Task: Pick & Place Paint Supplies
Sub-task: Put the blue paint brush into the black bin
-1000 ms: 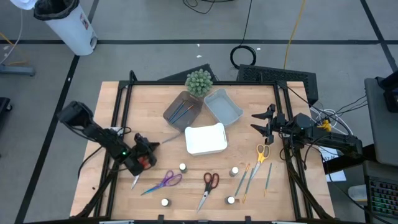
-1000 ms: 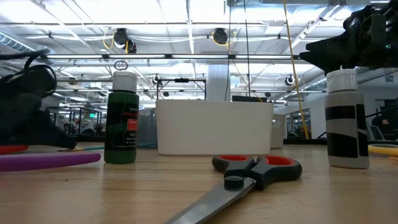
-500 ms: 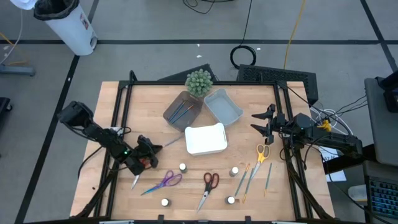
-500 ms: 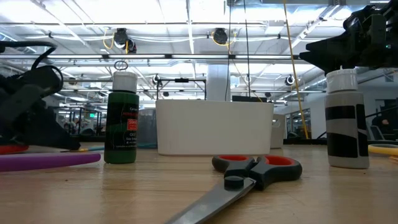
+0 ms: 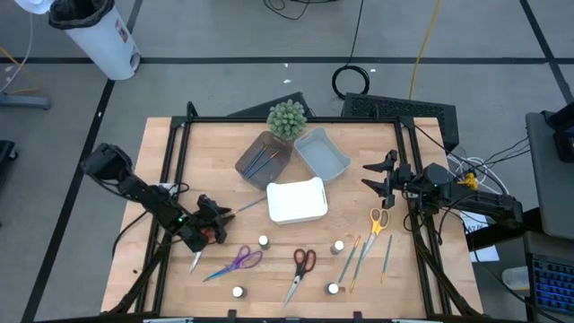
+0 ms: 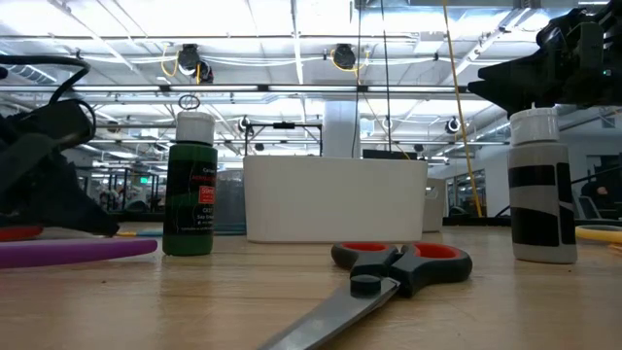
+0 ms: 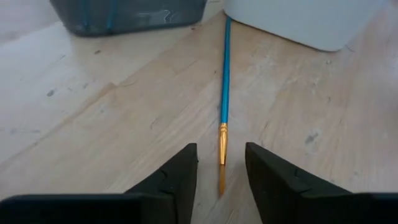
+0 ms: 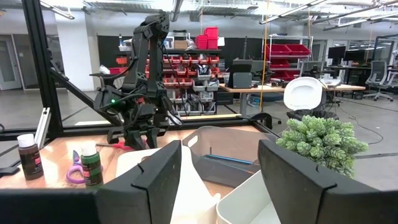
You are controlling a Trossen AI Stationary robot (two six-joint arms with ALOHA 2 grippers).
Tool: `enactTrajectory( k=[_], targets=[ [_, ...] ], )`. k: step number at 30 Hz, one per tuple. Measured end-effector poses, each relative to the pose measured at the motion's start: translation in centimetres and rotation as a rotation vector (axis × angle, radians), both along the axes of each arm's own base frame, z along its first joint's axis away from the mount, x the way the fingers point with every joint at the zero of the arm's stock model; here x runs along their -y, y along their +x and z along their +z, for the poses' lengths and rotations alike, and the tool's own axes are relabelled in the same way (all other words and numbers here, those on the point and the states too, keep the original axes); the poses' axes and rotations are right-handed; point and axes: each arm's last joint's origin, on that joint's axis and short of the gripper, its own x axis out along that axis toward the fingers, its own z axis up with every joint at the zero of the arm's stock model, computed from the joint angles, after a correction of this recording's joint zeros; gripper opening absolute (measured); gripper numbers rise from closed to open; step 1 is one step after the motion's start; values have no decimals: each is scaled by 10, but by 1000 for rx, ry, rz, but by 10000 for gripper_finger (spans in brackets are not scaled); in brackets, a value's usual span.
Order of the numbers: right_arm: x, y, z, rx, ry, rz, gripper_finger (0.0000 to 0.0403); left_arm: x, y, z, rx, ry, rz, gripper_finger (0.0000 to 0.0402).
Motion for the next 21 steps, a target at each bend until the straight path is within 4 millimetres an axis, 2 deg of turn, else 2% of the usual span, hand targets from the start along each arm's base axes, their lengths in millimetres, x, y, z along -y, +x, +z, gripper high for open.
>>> enactTrajectory(
  k=[8, 18, 21],
  targets=[
    [0, 0, 0, 0, 0, 0, 207, -4, 2, -6, -53, 42, -2, 114],
    [0, 0, 0, 0, 0, 0, 206, -6, 2, -12, -104, 42, -7, 14],
    [0, 0, 0, 0, 0, 0, 205, -6, 2, -12, -105, 43, -7, 10]
  ],
)
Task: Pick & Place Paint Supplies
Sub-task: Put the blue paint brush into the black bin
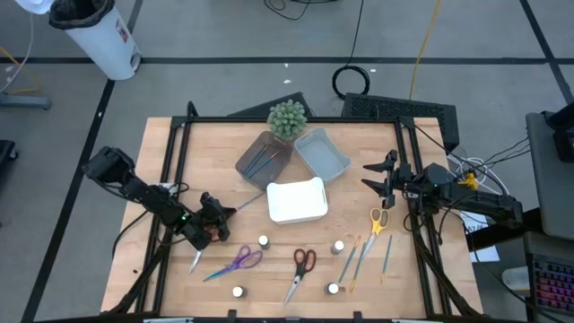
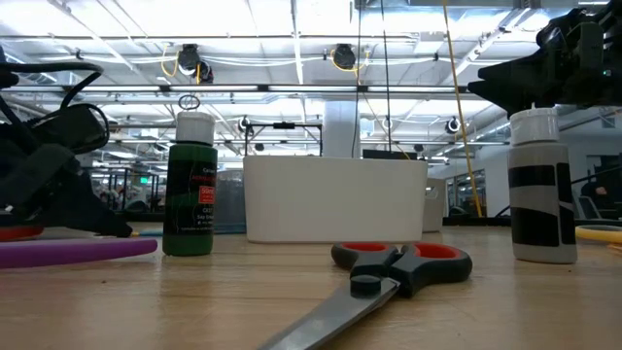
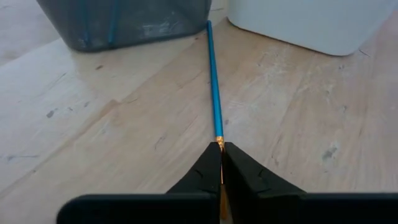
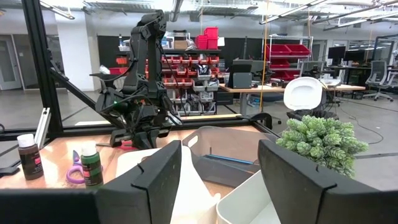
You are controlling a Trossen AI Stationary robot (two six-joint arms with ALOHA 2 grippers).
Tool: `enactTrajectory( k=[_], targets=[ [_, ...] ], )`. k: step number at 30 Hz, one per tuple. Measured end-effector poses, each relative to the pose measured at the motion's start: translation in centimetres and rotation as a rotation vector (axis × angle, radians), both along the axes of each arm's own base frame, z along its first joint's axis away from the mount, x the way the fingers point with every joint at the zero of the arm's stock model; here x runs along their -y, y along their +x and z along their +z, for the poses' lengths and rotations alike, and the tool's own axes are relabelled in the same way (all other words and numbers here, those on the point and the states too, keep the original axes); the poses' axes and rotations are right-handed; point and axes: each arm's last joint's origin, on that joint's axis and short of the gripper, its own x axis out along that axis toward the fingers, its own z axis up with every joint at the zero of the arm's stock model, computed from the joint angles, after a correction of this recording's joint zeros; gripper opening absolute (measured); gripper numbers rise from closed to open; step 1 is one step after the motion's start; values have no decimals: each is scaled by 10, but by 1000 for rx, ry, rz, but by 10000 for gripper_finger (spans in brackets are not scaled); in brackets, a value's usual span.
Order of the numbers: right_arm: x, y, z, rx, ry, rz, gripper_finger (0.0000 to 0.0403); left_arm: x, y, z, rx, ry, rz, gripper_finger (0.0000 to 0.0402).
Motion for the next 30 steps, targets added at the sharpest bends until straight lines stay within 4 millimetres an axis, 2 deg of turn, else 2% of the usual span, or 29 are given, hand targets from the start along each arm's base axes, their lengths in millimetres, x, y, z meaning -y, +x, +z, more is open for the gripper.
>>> enactTrajectory(
  k=[11, 20, 30],
  targets=[
    [0, 0, 0, 0, 0, 0, 207, 1, 0, 3, 11, -21, -4, 4],
    [0, 0, 0, 0, 0, 0, 206, 2, -1, 23, 54, -101, -58, 0],
    [0, 0, 0, 0, 0, 0, 207, 2, 1, 42, 120, -83, -38, 0]
  ],
)
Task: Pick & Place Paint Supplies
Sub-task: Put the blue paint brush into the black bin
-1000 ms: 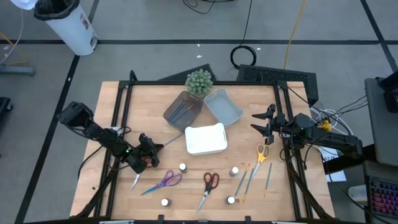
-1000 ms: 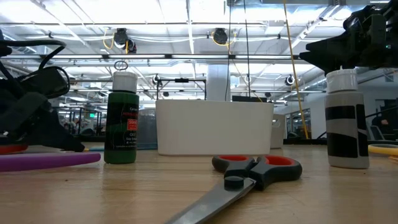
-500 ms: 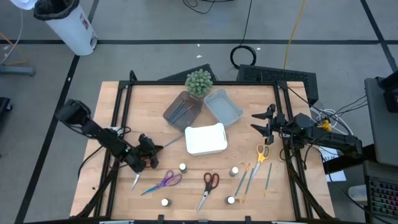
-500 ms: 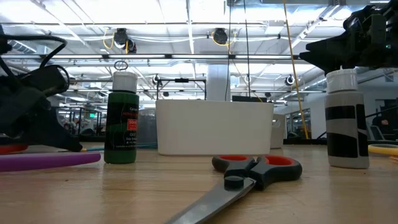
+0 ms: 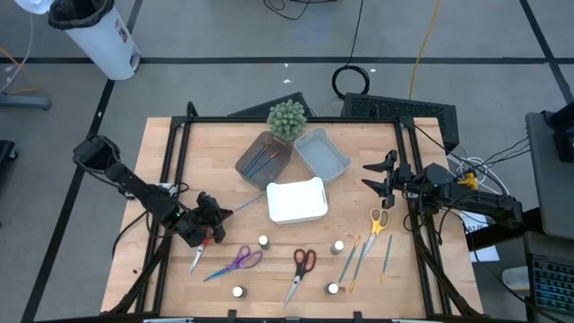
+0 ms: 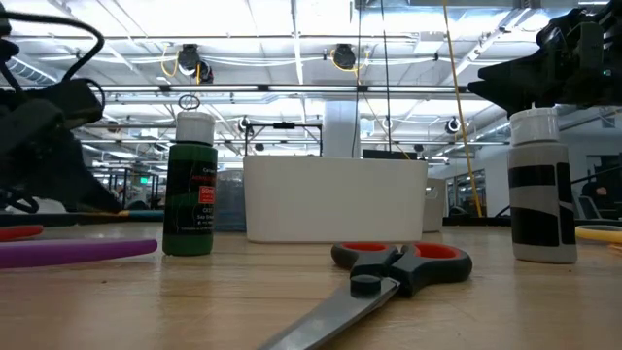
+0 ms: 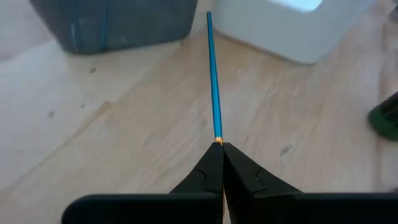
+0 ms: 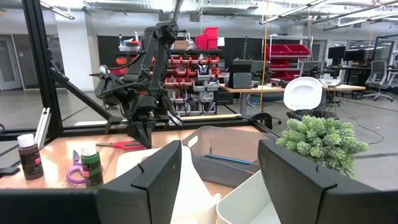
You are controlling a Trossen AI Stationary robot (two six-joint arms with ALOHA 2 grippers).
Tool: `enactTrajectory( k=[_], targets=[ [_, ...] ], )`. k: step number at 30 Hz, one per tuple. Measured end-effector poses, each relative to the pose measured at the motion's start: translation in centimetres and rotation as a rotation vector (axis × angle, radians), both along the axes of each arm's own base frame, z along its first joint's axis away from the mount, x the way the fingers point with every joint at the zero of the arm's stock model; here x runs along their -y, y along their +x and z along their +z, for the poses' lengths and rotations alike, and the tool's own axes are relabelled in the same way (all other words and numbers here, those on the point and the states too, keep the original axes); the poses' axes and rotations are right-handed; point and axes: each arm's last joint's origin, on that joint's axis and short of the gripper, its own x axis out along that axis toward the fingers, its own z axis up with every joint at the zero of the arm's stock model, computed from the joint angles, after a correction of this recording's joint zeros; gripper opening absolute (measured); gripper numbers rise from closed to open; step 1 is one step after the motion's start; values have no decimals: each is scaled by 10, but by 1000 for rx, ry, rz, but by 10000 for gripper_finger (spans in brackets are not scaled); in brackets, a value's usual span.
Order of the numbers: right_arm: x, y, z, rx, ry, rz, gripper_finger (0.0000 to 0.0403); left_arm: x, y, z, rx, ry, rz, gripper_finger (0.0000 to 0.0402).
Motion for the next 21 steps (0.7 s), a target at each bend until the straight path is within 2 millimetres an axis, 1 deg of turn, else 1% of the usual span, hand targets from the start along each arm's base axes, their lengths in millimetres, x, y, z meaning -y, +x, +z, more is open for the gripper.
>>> enactTrajectory(
  k=[7, 15, 19, 21],
  targets=[
    [0, 0, 0, 1, 0, 0, 205, 3, 5, 11, 30, 22, -24, 0],
    [0, 0, 0, 1, 0, 0, 204, 11, 15, 32, 82, 69, -70, 0],
    [0, 0, 0, 1, 0, 0, 205, 12, 17, 42, 72, 90, -75, 0],
    [0, 0, 0, 0, 0, 0, 207, 13, 18, 44, 64, 82, -72, 0]
  ],
)
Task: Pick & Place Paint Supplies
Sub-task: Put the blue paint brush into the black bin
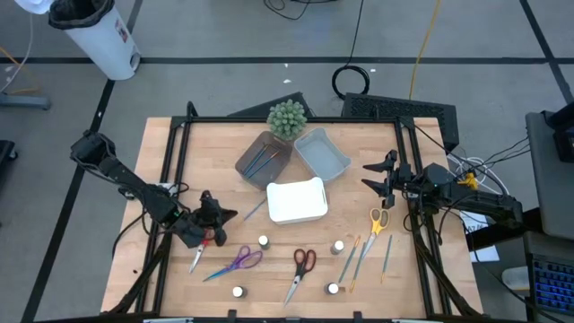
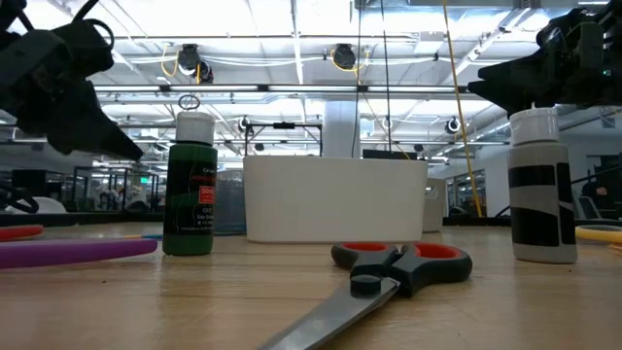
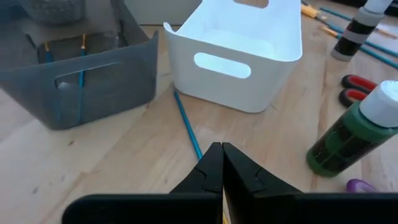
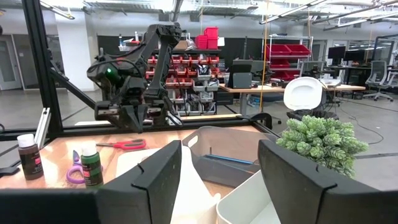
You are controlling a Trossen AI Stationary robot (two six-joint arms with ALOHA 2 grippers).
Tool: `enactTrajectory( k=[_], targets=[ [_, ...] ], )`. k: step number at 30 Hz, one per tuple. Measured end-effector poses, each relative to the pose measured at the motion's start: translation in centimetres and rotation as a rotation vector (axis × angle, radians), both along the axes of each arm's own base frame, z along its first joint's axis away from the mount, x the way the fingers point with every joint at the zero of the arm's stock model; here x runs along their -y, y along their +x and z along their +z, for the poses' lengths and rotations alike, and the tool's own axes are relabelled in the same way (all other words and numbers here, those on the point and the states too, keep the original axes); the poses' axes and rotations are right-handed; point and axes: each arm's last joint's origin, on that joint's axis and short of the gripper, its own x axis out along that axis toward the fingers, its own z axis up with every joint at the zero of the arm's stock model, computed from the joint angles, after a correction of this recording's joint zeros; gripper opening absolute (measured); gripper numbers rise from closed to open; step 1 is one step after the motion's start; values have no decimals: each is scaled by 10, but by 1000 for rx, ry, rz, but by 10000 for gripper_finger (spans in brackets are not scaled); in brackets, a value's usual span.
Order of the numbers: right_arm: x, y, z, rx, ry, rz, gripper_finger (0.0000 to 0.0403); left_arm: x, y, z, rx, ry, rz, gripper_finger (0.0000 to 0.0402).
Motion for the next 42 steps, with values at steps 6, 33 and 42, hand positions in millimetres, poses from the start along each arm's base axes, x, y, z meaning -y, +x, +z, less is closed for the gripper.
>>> enactTrajectory(
  k=[6, 33, 42],
  targets=[
    [0, 0, 0, 0, 0, 0, 206, -1, 5, -3, 20, -200, 67, 23],
    [0, 0, 0, 0, 0, 0, 206, -19, 79, -42, -432, -100, -7, 146],
    [0, 0, 0, 0, 0, 0, 205, -22, 73, -50, -521, -152, 79, 82]
  ],
)
